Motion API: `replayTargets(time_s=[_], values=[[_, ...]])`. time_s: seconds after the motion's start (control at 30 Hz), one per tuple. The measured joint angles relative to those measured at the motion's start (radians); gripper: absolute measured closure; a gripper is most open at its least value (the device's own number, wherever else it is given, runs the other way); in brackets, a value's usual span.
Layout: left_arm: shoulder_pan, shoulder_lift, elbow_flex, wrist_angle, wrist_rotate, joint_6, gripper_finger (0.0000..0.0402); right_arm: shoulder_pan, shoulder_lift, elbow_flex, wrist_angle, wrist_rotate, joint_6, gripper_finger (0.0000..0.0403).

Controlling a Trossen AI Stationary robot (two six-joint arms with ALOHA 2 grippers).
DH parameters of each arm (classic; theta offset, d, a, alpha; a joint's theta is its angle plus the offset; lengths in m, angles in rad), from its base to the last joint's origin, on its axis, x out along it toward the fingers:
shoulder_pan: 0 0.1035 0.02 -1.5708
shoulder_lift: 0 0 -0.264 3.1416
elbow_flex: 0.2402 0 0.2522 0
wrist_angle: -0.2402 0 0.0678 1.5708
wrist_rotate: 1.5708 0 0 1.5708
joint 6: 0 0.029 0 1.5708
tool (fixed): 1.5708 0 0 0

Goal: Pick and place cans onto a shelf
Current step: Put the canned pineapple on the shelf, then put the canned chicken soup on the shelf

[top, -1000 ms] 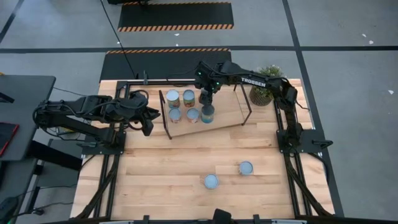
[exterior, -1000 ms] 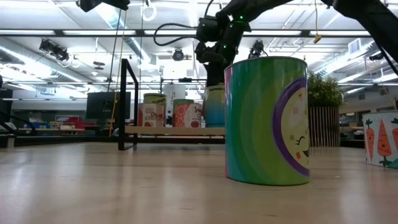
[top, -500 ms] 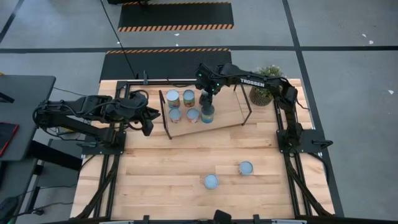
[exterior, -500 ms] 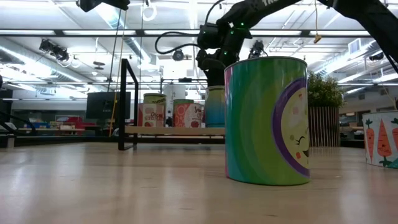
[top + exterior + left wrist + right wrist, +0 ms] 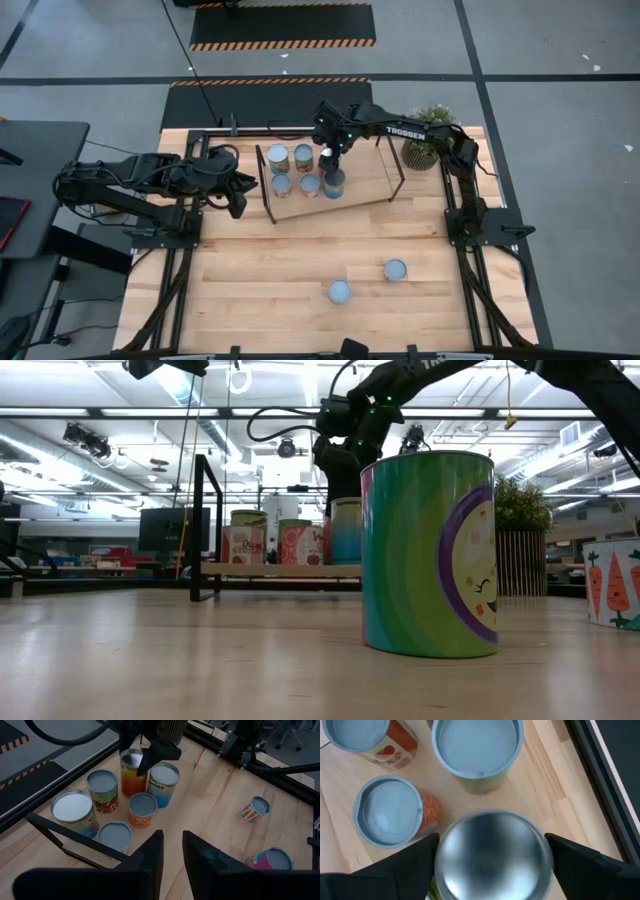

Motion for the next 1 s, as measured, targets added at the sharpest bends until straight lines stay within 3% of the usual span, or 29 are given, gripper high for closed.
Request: replayTargets(time_s=[0.3,0.57,0.77,1.0], values=[[0.0,0.0,0.0,0.0,0.0,0.0,0.0324,-0.006,0.0,0.023,-0.013,0.0,0.001,0.0034],[0.0,0.0,0.0,0.0,0.0,0.0,0.0324,-0.016,0.0,0.193,-0.099,0.001,-0.033,0.0034],[0.0,0.0,0.0,0.0,0.0,0.0,0.0324,0.085,0.0,0.262,-0.088,-0.033,-0.086,0.0034],[0.0,0.0,0.0,0.0,0.0,0.0,0.0324,0.249,0.0,0.183,-0.081,-0.027,-0.153,0.0035]])
